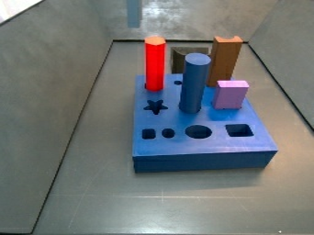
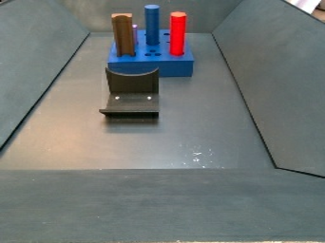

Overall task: Pick up the square-circle object. Move up. Move to above the board. Insert the square-circle object.
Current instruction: Move to above the board, then insert the square-circle object.

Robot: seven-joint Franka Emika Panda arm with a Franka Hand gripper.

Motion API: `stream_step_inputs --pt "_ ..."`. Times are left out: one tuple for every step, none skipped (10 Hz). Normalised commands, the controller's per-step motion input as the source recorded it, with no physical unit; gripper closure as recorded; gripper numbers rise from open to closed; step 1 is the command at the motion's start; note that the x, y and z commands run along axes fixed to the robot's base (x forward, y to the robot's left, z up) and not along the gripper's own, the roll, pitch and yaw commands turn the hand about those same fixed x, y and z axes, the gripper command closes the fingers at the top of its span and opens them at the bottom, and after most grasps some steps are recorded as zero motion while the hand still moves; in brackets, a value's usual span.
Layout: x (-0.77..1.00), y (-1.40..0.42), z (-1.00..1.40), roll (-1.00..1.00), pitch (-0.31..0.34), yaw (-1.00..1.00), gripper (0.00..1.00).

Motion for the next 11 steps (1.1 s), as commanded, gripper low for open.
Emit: stream_step_inputs --pt "0.38 -0.69 0.25 0.02 0.144 0.01 1.0" --pt "0.3 -0.49 0.18 0.03 0.141 0.01 1.0" --pt "0.18 -0.24 0.09 0.04 0.107 0.01 1.0" --pt "-0.04 0.0 0.0 0.0 0.0 0.0 1.0" --pt "0.0 -0.09 0.0 0.0 0.0 -0.23 1.0" --pt "0.0 -0.29 -0.03 0.0 -0.086 -0.52 1.0" --pt "0.11 -0.27 -0.07 0.0 -0.113 -0.77 1.0" --pt "0.05 -0.28 0.0 0.0 -0.063 -0.84 1.0" --pt "0.05 -0.27 -0.01 0.0 -0.059 -0.85 1.0" --pt "0.02 -0.15 -0.05 0.0 -0.043 -0.94 1.0" --pt "0.0 0.0 -0.19 0.0 -0.071 -1.0 1.0"
